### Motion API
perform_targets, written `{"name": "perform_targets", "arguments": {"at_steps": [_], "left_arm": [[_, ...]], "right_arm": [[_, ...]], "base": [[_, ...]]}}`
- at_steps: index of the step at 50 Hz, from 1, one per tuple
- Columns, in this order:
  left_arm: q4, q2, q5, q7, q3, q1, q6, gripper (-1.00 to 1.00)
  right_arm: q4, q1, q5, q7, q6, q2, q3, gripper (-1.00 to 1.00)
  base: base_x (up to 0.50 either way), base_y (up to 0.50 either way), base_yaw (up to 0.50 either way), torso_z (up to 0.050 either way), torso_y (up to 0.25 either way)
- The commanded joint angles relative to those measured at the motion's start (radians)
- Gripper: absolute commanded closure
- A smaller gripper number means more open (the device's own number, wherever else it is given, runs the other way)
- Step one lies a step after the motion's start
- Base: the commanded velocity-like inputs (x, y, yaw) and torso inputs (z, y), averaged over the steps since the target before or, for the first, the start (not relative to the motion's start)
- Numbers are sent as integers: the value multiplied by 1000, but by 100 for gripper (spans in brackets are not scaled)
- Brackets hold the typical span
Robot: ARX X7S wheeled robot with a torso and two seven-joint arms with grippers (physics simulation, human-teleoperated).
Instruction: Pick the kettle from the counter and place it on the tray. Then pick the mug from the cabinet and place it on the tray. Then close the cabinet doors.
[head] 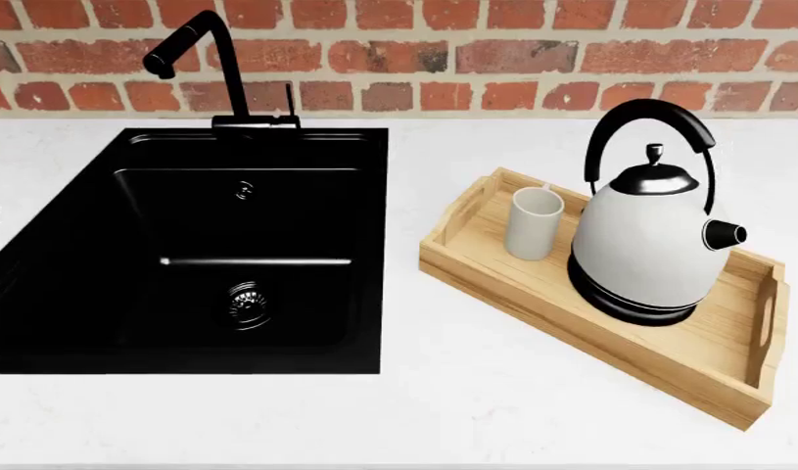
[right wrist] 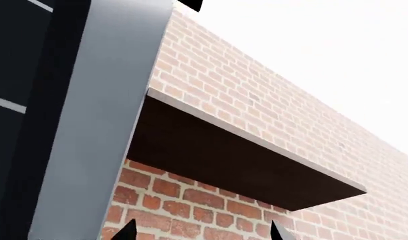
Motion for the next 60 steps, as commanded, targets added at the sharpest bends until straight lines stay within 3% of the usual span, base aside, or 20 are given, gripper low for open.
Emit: {"name": "perform_targets", "arguments": {"at_steps": [1, 14, 27, 48, 60], "left_arm": [[-4, -8, -30, 7, -54, 25, -3, -100], [-13, 12, -28, 35, -99, 49, -25, -100], [-20, 39, -14, 73, -144, 70, -55, -100], [-20, 77, -2, 119, -203, 90, -104, -100], [-24, 88, 0, 144, -240, 103, -125, -100]], "right_arm": [[132, 29, 2, 0, 114, -236, 165, -100], [231, 25, -2, -14, 221, -467, 266, -100], [261, -60, -360, -397, 199, -545, 329, -100], [386, -187, -744, -759, -6, -584, 155, -100], [556, -113, -851, -874, -73, -638, 86, -100]], "base": [[0, 0, 3, 0, 0], [0, 0, 2, 2, 8], [-3, 3, 3, 2, 11], [0, 0, 0, 2, 1], [0, 0, 0, 1, 0]]}}
